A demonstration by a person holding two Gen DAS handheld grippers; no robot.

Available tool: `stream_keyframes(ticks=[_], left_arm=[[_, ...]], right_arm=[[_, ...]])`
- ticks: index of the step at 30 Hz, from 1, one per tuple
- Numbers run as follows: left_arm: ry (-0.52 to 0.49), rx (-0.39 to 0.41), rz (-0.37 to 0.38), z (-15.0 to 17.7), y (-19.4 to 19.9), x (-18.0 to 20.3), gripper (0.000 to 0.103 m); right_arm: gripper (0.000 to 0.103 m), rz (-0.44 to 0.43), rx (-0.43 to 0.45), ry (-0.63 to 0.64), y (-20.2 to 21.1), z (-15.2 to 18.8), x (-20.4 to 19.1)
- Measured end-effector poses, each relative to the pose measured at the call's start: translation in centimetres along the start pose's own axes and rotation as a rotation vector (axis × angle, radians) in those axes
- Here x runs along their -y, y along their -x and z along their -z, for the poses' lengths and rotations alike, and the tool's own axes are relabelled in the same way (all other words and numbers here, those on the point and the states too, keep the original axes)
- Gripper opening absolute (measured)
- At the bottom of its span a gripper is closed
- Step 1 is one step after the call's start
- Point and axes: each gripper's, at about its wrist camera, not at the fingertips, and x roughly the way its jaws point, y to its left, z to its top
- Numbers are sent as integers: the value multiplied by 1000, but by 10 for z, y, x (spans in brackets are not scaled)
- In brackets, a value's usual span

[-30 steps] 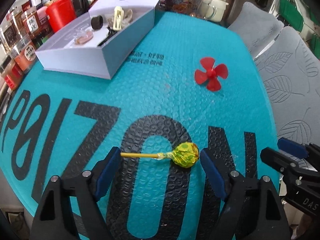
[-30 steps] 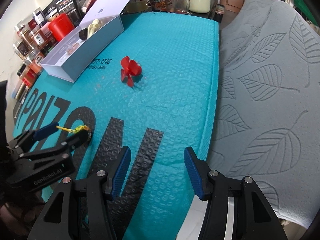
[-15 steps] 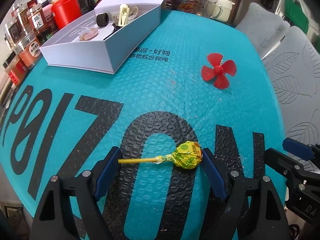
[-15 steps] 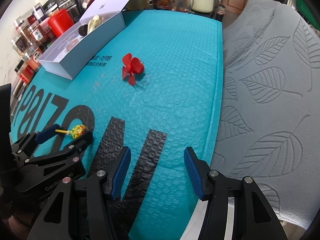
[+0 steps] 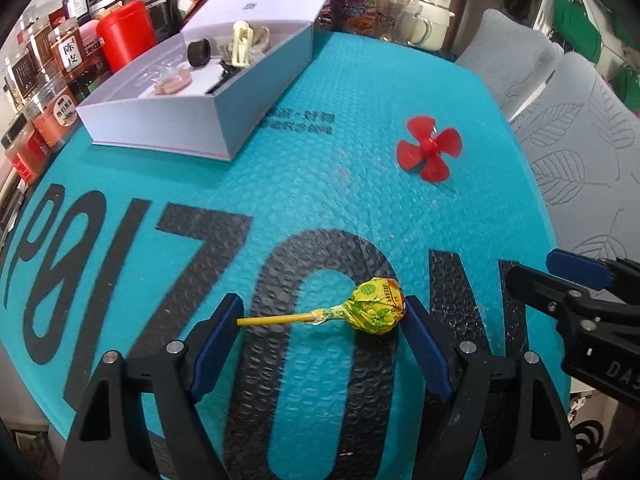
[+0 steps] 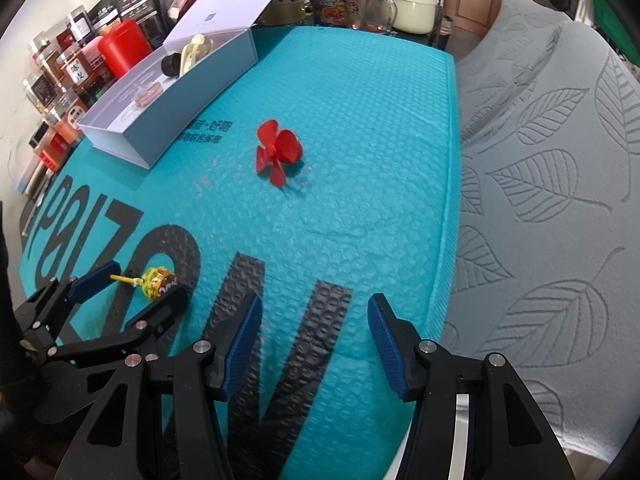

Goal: Organize rigid objects
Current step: 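Close the left gripper on the yellow-green lollipop head, then move the right gripper down over the red pinwheel and close on it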

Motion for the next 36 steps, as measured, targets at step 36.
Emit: stream_keyframes(ticks=[36], left_arm=[[17, 18, -27, -64, -18, -66, 80]], right_arm=[[36, 34, 113, -14, -69, -80, -22]])
